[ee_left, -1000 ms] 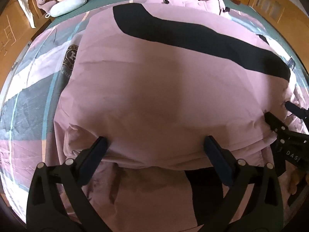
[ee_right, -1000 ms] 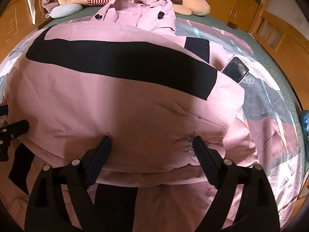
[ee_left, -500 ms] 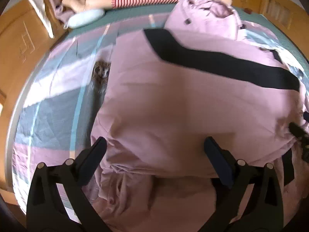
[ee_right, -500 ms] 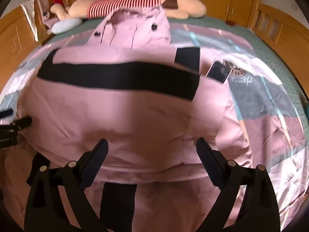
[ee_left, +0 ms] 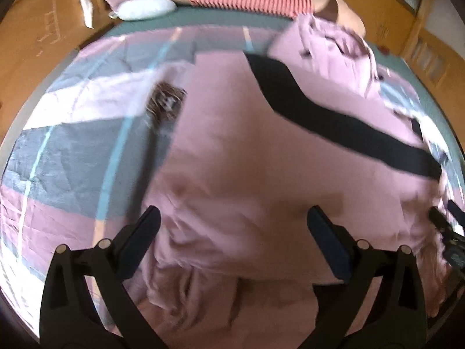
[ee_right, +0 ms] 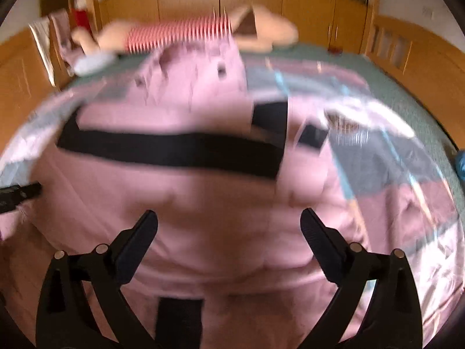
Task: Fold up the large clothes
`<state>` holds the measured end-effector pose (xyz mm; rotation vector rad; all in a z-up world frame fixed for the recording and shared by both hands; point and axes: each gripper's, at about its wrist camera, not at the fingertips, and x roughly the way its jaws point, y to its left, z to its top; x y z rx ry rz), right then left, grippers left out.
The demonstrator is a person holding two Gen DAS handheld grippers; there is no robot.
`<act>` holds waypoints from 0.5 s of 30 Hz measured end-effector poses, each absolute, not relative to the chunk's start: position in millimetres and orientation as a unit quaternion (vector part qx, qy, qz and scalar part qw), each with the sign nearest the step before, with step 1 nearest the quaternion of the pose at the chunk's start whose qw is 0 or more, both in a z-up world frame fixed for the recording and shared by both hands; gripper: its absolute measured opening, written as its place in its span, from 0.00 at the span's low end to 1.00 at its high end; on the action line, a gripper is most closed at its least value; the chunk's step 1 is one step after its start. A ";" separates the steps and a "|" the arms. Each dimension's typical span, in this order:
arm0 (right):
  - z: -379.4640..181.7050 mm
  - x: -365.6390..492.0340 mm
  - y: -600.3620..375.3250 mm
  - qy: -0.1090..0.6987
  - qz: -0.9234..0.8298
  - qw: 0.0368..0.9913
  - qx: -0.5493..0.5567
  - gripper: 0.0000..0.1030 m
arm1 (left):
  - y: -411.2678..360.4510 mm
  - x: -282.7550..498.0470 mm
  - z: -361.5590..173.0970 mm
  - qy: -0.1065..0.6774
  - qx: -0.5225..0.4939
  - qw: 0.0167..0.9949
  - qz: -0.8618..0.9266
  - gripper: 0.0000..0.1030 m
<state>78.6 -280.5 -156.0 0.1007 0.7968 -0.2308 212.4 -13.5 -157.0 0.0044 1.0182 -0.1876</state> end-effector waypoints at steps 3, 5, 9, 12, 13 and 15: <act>-168.1 93.3 -280.6 0.413 -0.113 0.903 0.036 0.96 | -8.3 229.7 -179.8 0.528 0.004 0.845 -0.082 0.98; -190.0 102.4 -281.9 0.453 -0.120 0.883 0.030 0.97 | -0.7 240.0 -196.4 0.557 -0.030 0.824 -0.095 0.98; -200.1 104.2 -280.7 0.467 -0.125 0.875 0.024 0.99 | 8.6 247.6 -204.0 0.580 -0.057 0.806 -0.102 0.98; -199.3 102.3 -279.6 0.465 -0.126 0.876 0.021 0.99 | 6.6 239.1 -196.1 0.571 -0.052 0.816 -0.079 0.98; -198.1 101.6 -279.8 0.465 -0.126 0.876 0.023 0.99 | 4.6 235.4 -189.9 0.563 -0.046 0.822 -0.073 0.98; -197.0 101.0 -281.0 0.463 -0.127 0.877 0.026 0.99 | -4.9 225.7 -174.4 0.533 -0.022 0.843 -0.074 0.98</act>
